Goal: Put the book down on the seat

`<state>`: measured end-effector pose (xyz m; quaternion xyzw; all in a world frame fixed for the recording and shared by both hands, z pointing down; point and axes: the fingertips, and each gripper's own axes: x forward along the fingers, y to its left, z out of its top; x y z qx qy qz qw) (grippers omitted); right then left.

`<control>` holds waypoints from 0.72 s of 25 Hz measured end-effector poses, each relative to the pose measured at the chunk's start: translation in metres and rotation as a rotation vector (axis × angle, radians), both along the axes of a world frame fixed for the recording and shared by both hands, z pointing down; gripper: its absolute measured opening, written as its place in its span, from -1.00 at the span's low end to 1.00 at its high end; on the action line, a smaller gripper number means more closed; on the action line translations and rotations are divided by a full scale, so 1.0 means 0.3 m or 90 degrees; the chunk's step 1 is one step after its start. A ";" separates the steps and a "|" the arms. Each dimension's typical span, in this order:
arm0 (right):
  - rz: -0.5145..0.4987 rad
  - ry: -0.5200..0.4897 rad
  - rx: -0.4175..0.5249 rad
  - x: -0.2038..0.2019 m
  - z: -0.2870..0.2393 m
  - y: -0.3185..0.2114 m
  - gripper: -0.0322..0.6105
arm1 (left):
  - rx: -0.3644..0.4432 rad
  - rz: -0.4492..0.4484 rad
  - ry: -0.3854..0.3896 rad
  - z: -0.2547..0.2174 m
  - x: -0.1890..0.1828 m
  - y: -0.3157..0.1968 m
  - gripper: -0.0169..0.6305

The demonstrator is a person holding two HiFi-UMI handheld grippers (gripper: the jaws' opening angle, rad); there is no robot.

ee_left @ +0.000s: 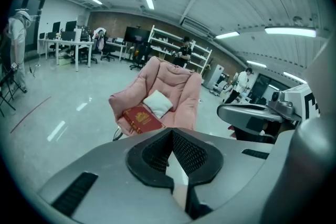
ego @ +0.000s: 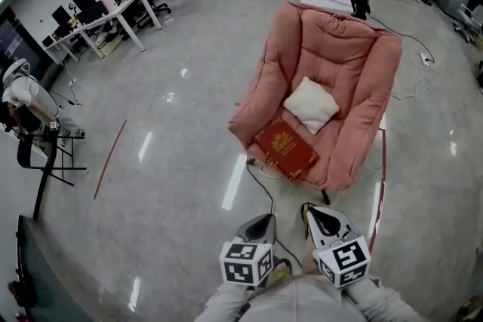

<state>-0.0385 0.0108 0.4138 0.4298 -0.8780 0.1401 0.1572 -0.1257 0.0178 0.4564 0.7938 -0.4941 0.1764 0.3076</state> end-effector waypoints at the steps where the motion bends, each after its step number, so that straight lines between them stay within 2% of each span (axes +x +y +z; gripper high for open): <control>1: -0.002 0.001 0.002 -0.002 0.001 0.016 -0.89 | 0.002 0.001 0.001 -0.001 -0.001 0.013 -0.93; 10: -0.009 0.005 0.012 -0.002 -0.011 0.091 -0.89 | 0.029 0.005 0.003 -0.043 0.000 0.050 -0.93; 18: -0.012 0.010 0.017 0.009 -0.013 0.090 -0.89 | 0.028 0.007 0.006 -0.037 0.012 0.048 -0.93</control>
